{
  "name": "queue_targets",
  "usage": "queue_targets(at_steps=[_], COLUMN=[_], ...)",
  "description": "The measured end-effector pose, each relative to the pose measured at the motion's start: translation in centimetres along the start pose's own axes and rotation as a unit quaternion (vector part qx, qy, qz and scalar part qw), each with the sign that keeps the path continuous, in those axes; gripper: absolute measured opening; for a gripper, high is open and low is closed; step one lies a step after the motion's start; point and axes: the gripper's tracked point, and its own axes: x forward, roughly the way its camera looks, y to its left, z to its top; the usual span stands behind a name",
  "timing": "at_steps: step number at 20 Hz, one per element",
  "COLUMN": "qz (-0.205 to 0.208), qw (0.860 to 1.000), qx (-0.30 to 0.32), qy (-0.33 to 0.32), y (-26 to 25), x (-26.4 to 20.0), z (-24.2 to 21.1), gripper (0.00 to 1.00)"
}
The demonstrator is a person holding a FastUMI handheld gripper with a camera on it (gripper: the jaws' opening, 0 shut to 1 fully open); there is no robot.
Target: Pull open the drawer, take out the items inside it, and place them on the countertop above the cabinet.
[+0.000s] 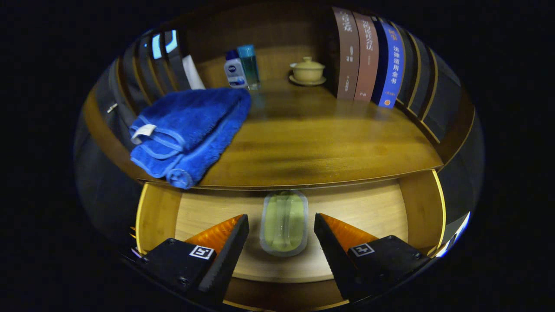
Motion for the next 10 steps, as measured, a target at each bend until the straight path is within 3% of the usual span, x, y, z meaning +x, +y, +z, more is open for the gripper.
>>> queue_targets(at_steps=[4,10], qz=[-0.007,-0.018], qw=[0.997,0.993], qx=[0.009,0.001], qy=[0.075,0.113], y=[-0.3,-0.4], x=[2.3,4.1], z=[-1.4,-2.7], gripper=[0.90,0.49])
